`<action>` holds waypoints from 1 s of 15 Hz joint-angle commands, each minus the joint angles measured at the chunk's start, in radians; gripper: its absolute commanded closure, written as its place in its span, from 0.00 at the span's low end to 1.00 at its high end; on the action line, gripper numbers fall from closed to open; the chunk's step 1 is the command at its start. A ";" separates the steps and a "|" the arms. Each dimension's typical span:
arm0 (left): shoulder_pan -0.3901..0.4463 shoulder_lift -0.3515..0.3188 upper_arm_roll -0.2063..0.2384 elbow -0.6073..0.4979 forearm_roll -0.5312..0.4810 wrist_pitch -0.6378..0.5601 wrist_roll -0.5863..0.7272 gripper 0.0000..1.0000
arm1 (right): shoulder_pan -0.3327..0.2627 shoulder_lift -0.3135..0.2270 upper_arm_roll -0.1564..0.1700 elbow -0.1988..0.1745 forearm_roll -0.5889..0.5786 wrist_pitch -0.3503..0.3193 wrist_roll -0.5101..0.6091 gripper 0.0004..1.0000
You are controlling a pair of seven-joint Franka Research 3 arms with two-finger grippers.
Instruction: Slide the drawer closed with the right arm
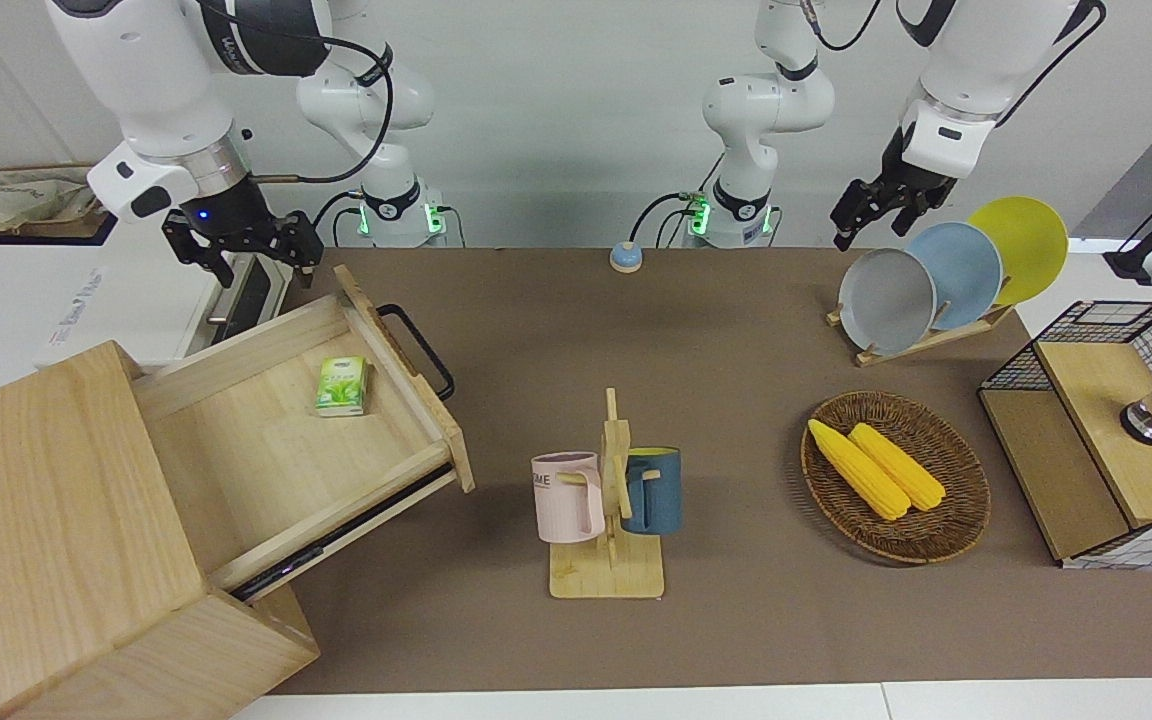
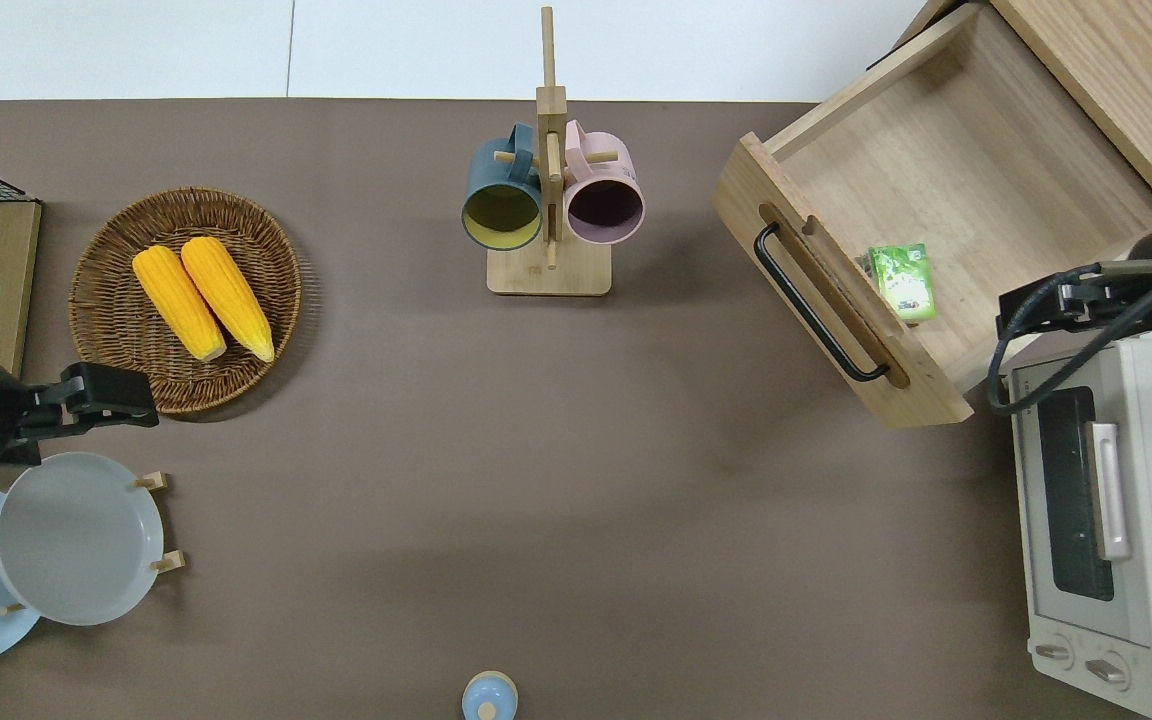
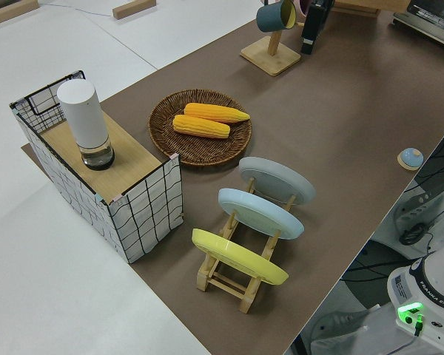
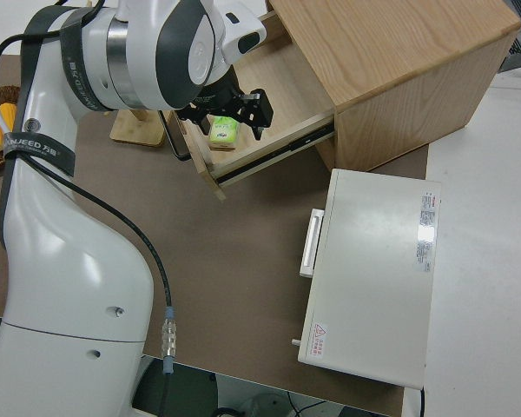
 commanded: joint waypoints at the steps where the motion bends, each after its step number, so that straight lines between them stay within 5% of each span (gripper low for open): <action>1: 0.000 -0.008 0.004 0.004 -0.001 -0.015 0.007 0.01 | 0.000 0.016 -0.005 0.031 0.013 0.012 -0.004 0.01; 15: 0.000 -0.008 0.004 0.004 -0.001 -0.017 0.007 0.01 | 0.007 0.010 0.006 0.031 0.005 0.009 -0.005 0.01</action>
